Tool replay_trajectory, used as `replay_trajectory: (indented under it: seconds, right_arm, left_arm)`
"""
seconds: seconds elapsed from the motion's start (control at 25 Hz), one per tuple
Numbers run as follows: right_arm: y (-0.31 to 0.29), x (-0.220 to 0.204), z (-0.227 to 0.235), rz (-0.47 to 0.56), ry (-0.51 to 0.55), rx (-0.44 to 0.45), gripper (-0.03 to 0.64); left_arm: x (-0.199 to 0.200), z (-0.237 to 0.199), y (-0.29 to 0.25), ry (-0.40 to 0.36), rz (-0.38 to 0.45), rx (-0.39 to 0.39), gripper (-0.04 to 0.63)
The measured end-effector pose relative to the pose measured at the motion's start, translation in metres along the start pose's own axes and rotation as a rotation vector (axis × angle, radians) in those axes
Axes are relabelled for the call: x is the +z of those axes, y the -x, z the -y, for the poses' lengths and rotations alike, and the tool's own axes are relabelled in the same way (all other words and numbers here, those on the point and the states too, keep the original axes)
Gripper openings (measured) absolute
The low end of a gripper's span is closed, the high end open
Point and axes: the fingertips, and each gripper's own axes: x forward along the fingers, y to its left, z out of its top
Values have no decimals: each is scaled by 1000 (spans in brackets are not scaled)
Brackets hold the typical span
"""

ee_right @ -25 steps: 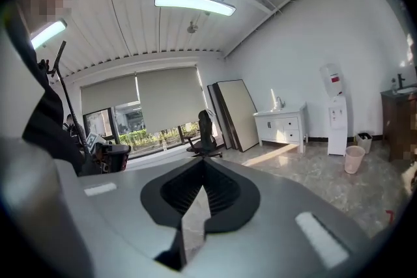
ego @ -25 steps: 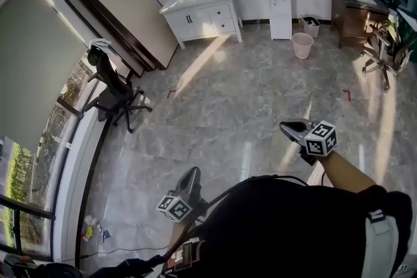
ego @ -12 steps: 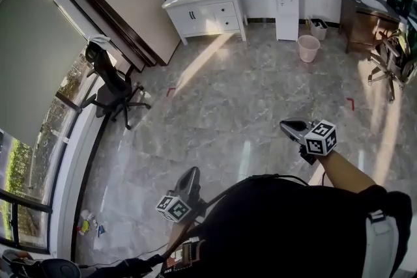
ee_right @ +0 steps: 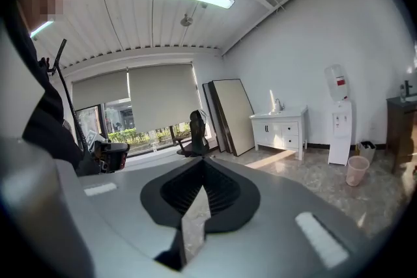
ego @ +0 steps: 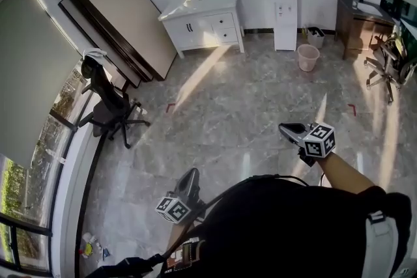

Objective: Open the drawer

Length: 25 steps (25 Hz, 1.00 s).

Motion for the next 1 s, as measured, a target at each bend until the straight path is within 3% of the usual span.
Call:
replay_trajectory:
  seconds: [0.2, 0.56, 0.76, 1.0]
  right_arm:
    - [-59, 28, -17, 21, 4, -40, 2]
    - [-139, 30, -29, -13, -17, -41, 2]
    - [-168, 35, -3, -13, -26, -27, 2]
    - [-207, 56, 59, -24, -17, 38, 2]
  left_arm:
    - [52, -57, 2, -14, -5, -40, -9]
    - [92, -134, 5, 2, -14, -34, -9]
    - [91, -158, -11, 14, -18, -6, -9]
    - [107, -172, -68, 5, 16, 48, -9]
